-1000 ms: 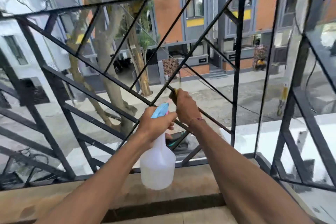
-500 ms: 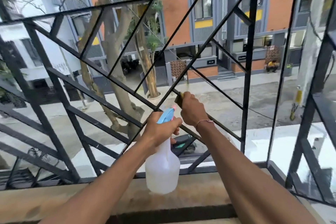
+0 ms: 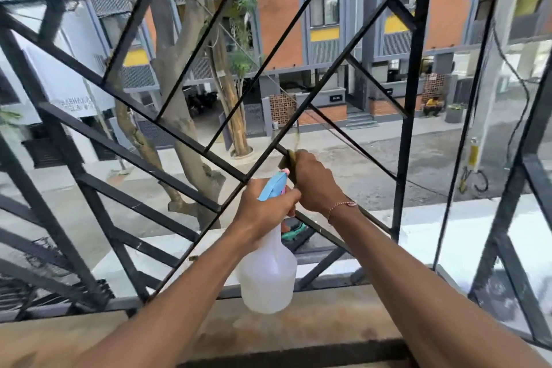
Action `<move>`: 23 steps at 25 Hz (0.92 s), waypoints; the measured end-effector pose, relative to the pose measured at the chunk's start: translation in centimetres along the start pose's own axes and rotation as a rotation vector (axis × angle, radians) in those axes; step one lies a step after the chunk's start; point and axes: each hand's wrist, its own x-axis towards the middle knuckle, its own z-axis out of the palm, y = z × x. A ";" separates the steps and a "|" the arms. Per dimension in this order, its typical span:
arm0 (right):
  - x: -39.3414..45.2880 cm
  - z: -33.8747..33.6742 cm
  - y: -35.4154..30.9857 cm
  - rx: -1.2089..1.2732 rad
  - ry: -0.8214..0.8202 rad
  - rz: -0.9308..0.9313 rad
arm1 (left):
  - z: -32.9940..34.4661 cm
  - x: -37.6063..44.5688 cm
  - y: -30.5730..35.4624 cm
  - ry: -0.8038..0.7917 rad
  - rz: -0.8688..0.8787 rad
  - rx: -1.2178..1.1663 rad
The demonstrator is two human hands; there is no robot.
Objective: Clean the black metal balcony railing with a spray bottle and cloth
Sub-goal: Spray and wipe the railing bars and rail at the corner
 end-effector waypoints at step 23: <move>-8.2 3.7 11.2 0.024 -0.066 0.516 | 1.7 0.0 1.5 0.062 -0.059 0.012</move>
